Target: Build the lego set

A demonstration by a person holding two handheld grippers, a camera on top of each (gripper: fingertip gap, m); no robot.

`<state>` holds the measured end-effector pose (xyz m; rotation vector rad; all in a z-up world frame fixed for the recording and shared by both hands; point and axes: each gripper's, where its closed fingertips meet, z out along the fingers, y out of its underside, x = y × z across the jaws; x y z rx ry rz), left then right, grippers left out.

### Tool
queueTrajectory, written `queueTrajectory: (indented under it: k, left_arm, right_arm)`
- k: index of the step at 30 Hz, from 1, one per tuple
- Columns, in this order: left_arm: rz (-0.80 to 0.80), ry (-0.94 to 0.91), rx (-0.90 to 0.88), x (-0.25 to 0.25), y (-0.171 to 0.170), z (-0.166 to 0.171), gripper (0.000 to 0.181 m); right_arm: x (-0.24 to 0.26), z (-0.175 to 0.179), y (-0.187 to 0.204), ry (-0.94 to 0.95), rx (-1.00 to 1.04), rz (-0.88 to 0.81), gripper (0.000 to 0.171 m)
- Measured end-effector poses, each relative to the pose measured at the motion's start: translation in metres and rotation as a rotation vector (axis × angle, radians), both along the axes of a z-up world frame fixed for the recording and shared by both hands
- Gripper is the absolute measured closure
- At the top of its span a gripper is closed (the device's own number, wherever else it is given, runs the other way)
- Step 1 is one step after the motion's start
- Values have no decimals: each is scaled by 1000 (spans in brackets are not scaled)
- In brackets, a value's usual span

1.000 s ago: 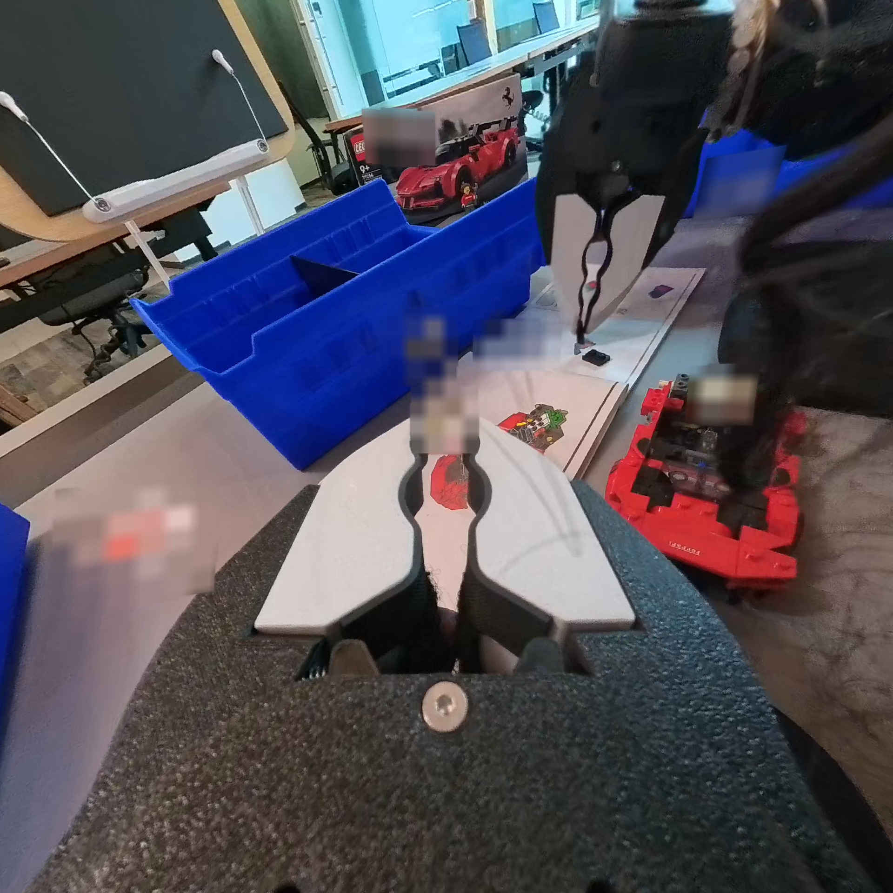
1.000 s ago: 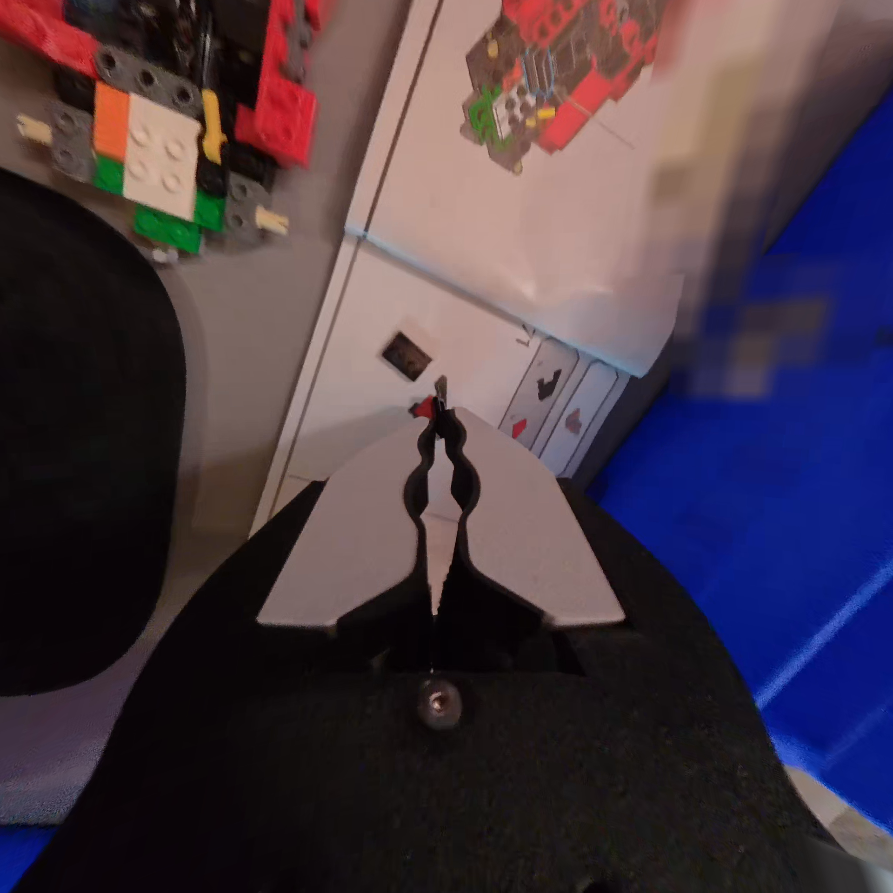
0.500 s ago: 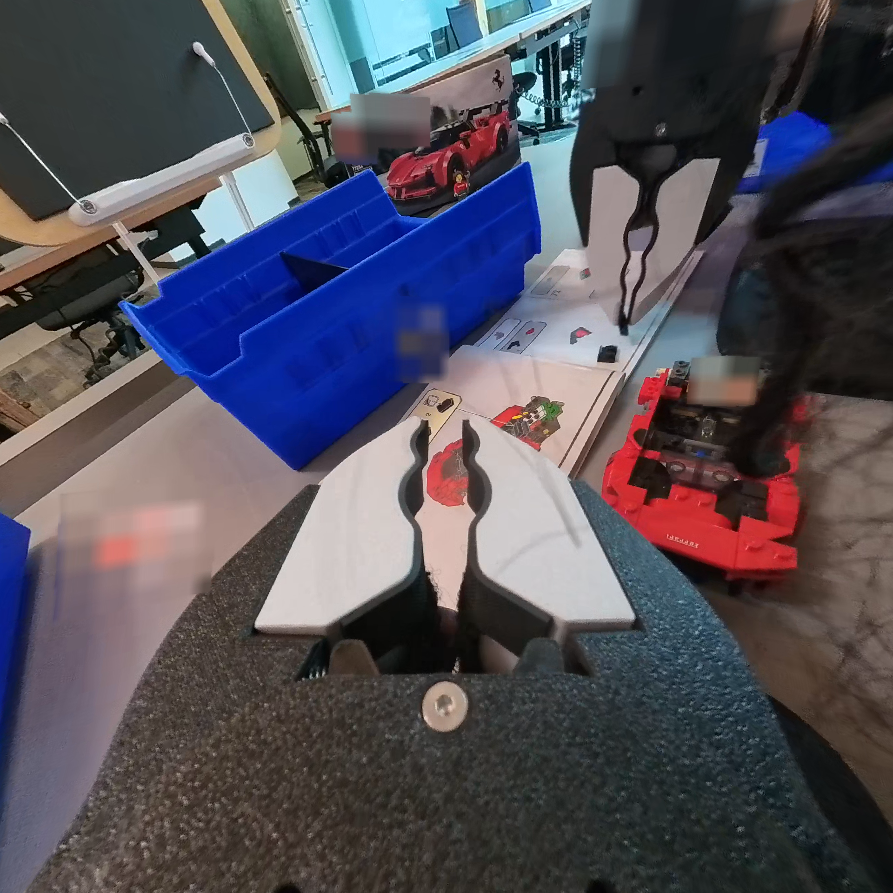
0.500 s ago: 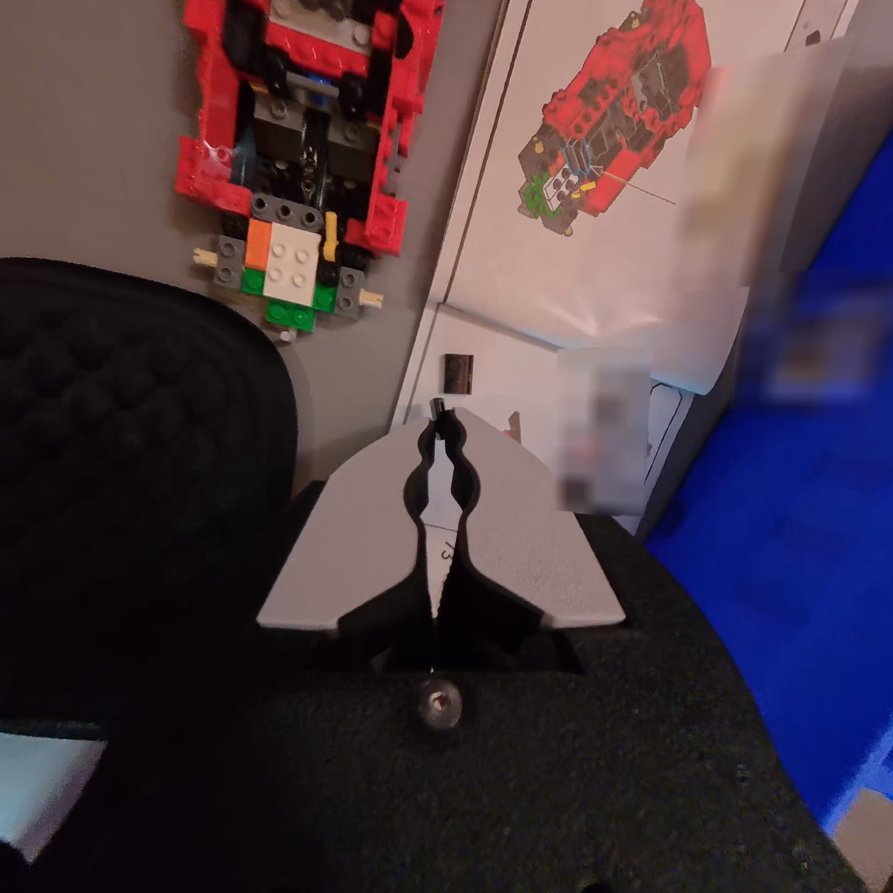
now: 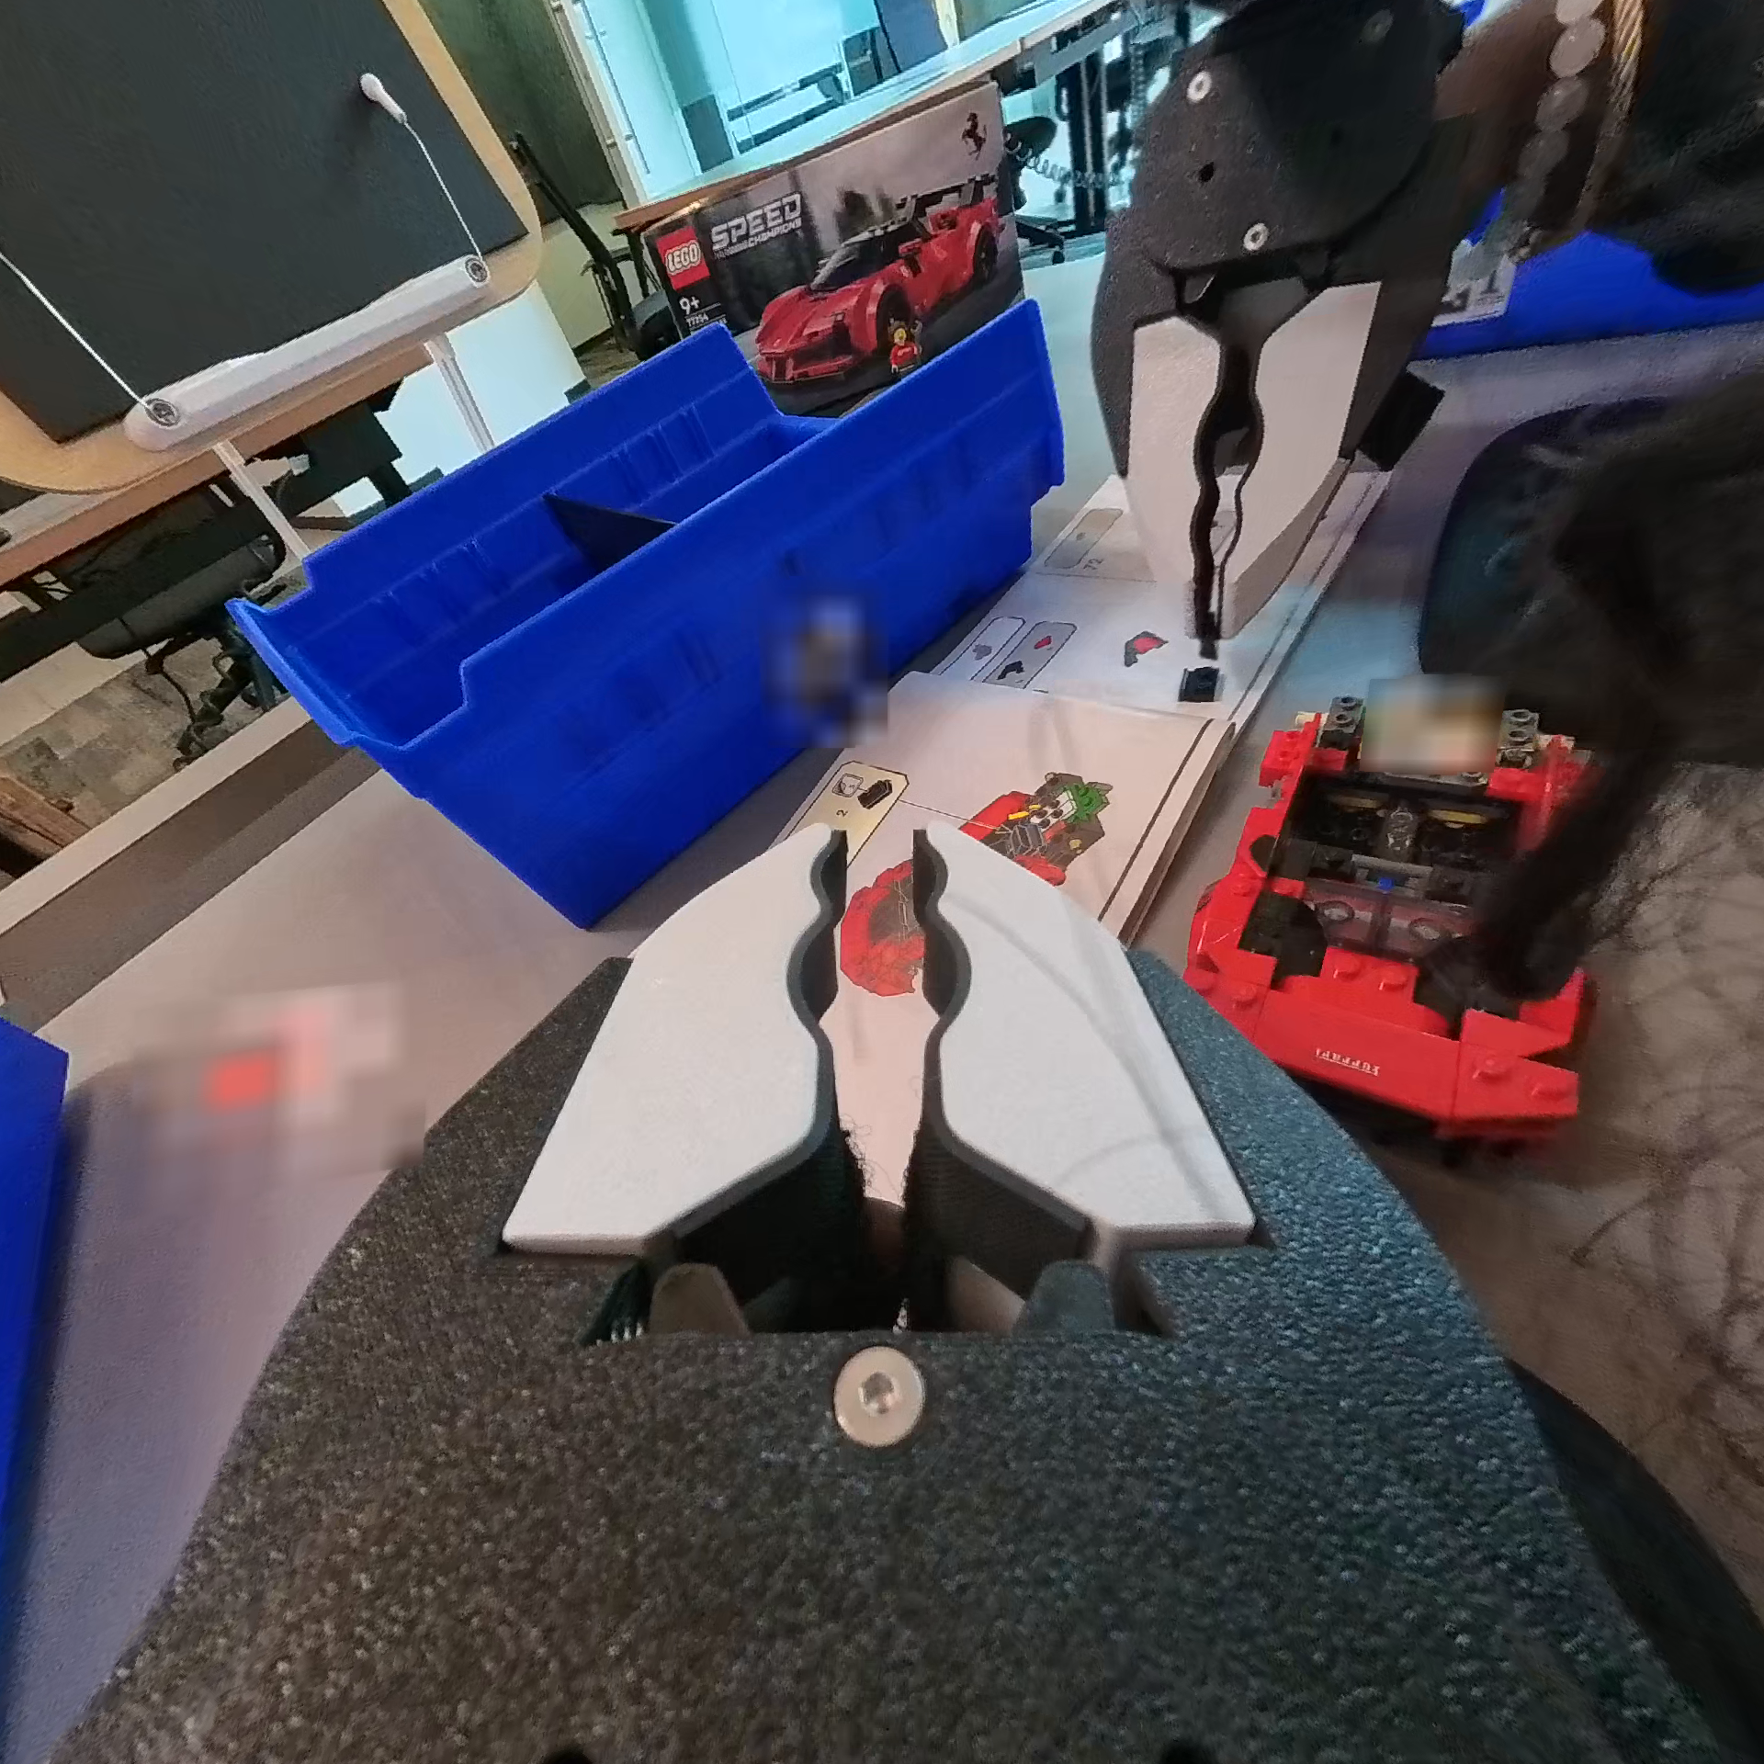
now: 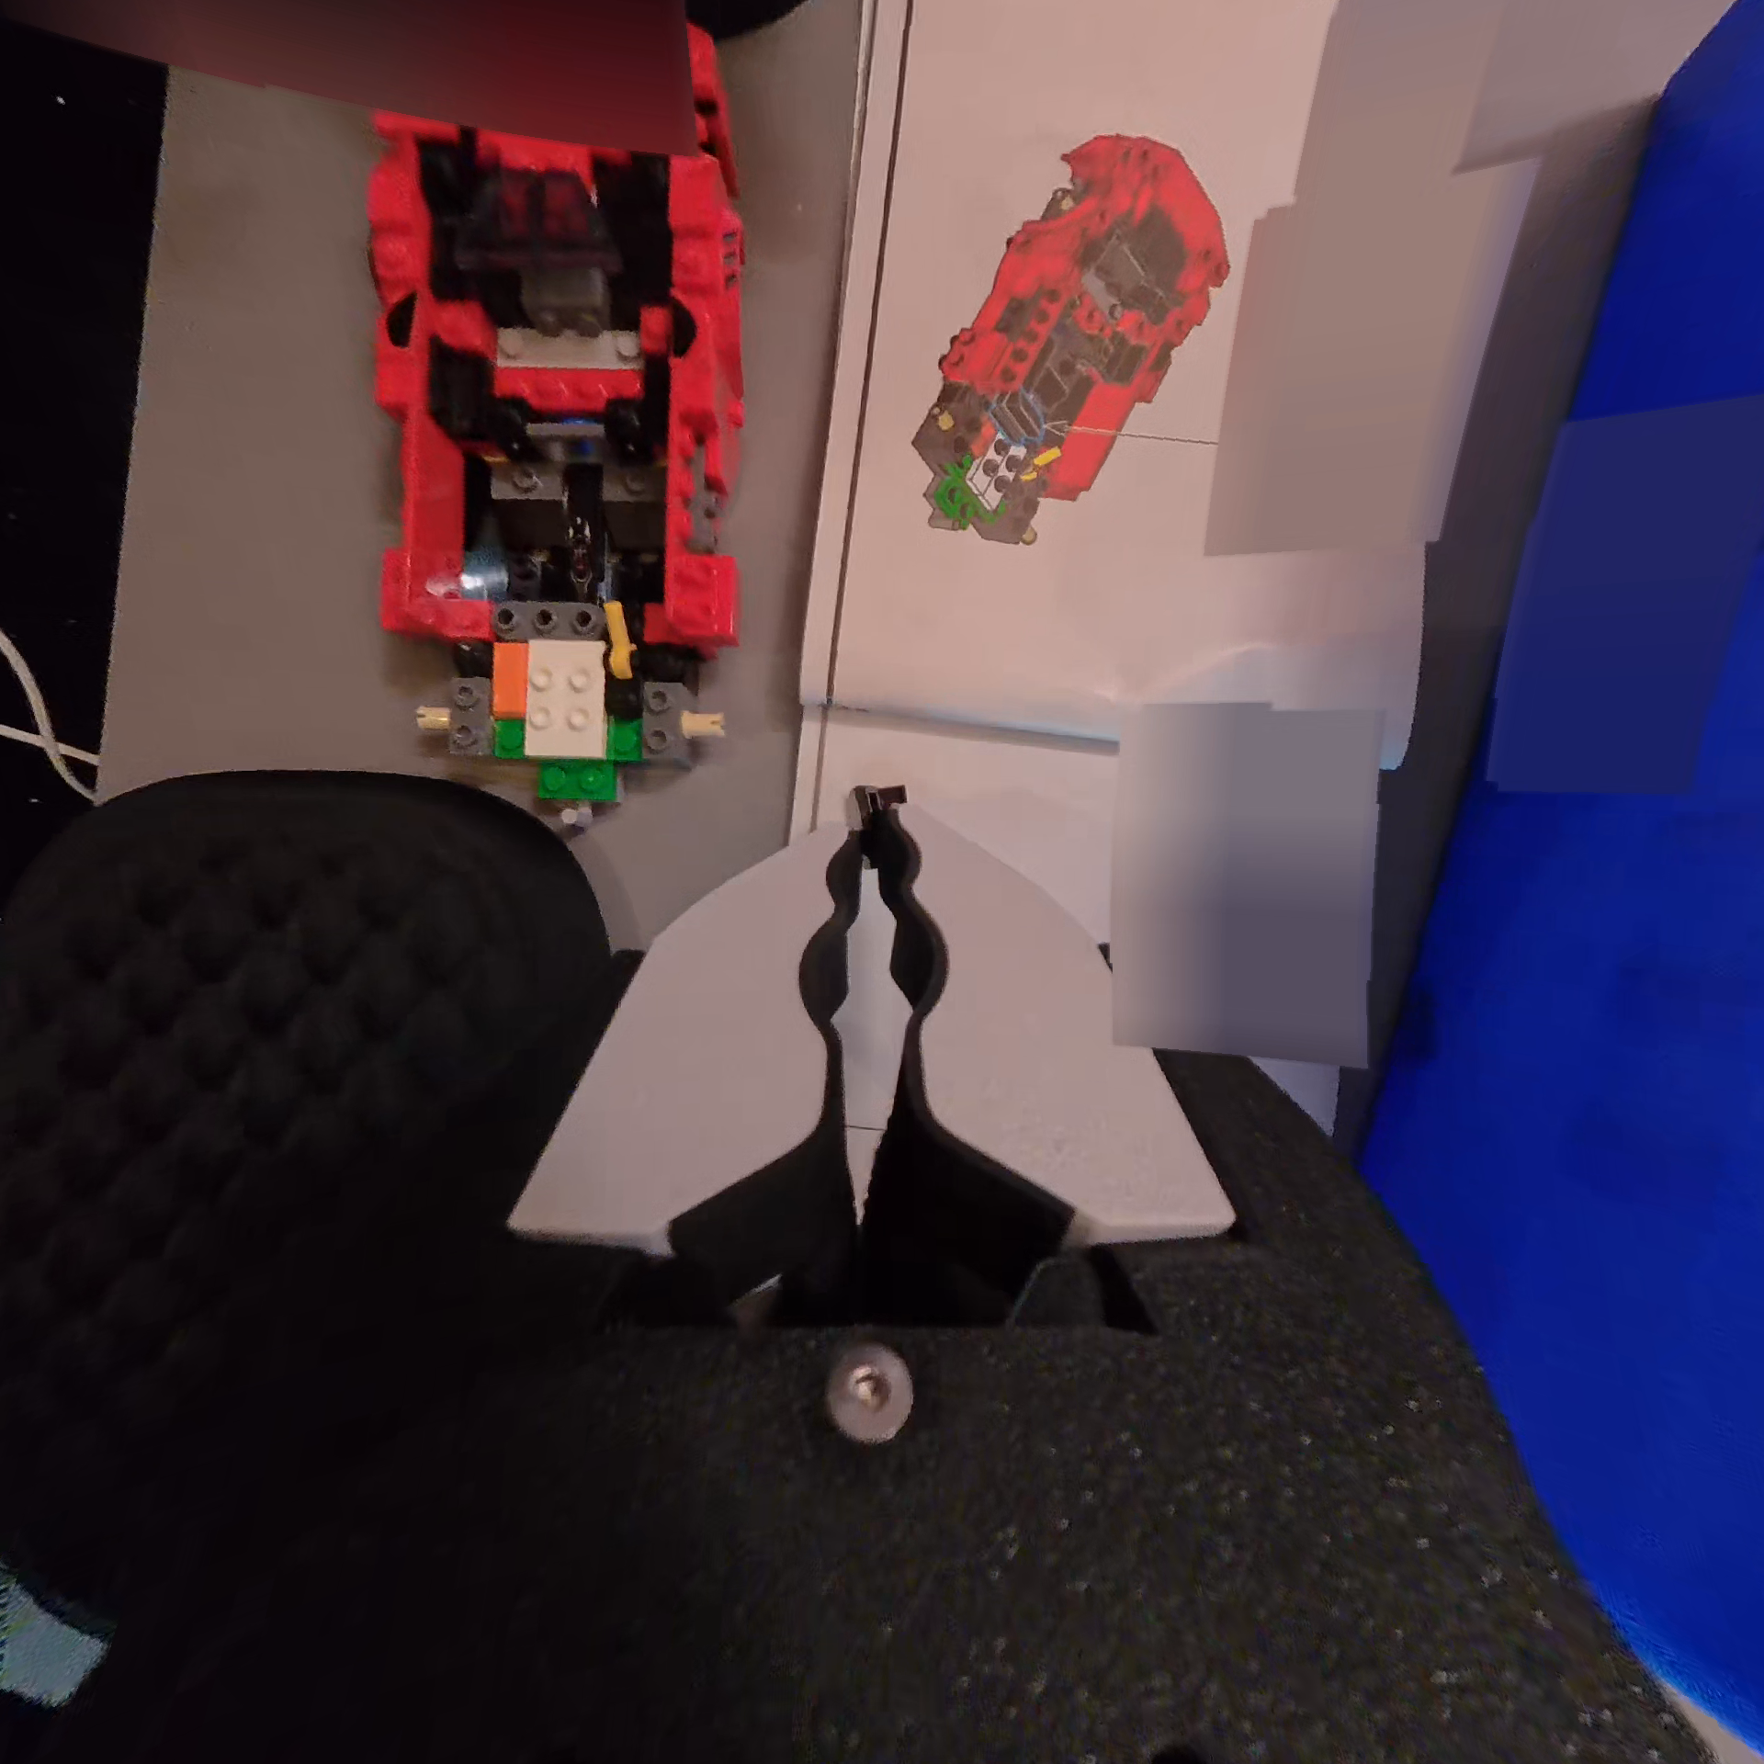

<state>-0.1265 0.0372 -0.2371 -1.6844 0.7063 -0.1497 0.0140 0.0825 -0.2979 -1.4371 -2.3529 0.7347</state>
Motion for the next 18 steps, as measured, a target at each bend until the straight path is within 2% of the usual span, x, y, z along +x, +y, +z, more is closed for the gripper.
queueTrajectory:
  k: [18]
  left_arm:
    - [-8, 1, -3, 1, -1, -1, 168]
  right_arm:
    - [0, -11, 0, -142, -13, -1, 168]
